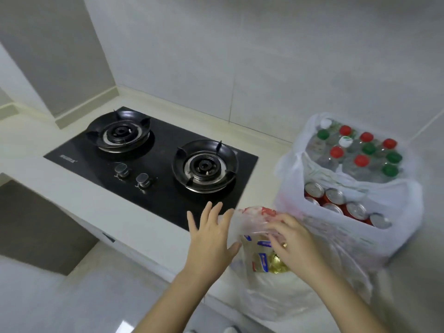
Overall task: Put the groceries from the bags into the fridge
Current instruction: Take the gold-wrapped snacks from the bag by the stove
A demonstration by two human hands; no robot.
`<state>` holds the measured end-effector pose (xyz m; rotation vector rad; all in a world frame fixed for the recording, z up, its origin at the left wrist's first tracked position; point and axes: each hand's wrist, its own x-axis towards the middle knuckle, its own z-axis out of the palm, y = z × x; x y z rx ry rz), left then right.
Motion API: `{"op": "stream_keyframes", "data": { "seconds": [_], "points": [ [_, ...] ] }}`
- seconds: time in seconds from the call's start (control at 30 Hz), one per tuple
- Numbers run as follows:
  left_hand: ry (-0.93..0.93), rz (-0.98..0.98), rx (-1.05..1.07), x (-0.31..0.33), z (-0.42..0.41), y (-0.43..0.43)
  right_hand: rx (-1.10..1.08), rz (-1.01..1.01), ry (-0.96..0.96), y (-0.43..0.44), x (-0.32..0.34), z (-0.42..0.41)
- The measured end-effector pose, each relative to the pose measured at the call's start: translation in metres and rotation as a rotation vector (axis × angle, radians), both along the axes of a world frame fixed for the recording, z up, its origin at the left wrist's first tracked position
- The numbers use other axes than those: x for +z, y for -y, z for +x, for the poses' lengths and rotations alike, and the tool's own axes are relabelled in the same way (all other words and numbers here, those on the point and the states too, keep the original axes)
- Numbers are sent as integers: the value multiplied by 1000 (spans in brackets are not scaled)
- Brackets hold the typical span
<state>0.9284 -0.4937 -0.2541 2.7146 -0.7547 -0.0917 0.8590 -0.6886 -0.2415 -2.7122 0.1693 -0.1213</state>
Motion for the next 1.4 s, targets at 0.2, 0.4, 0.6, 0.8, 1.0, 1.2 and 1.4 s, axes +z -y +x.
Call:
{"op": "stream_keyframes", "data": {
  "seconds": [0.2,0.4,0.6,0.8,1.0,1.2,1.4],
  "points": [
    [-77,35,-137,-8,-10,46,22,-31,-389,55,0,-13],
    [-186,202,-216,-35,-11,84,36,-135,-550,85,-23,-13],
    [-273,291,-275,-58,-10,110,44,-49,-688,102,-51,-15],
    [-252,369,-250,-78,-15,132,45,-73,-682,105,-74,-19],
    [-219,407,-173,-82,-17,140,-40,-79,-476,97,-80,-18],
    [-189,427,-128,-91,-21,153,-128,-85,-439,92,-69,-14],
    [-158,450,-170,-96,-21,143,-78,-11,-449,98,-69,-14]
  ]
}}
